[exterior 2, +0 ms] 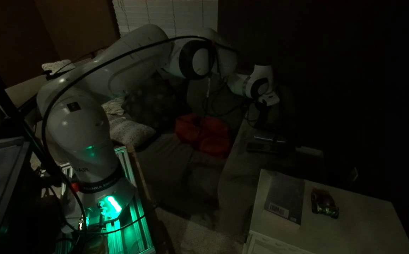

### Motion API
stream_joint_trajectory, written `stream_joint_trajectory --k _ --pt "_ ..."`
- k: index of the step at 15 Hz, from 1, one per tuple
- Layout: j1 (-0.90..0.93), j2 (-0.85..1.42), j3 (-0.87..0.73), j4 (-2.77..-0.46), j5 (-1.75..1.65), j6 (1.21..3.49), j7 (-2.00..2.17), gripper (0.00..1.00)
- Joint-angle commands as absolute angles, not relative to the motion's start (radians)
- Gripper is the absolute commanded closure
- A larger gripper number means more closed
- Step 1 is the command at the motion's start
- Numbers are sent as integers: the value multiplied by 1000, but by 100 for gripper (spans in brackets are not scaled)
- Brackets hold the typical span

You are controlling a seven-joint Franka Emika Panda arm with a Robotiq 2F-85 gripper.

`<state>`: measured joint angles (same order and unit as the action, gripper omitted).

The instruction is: Put the black remote on the book on the table

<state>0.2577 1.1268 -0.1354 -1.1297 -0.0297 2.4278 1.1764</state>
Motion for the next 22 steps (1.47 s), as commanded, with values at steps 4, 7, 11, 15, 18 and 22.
stream_joint_trajectory --k 4,7,11,15,18,22 --pt "230 1213 -127 -1007 -11 2436 1191 34" --pt "225 1227 -128 -983 -12 2435 1194 56" --pt "215 1200 -98 -981 -11 2347 1129 67" --pt "142 1117 20 -985 54 2155 920 67" --pt "95 1083 71 -947 109 2005 782 67" --pt "49 1068 106 -885 182 1787 627 67"
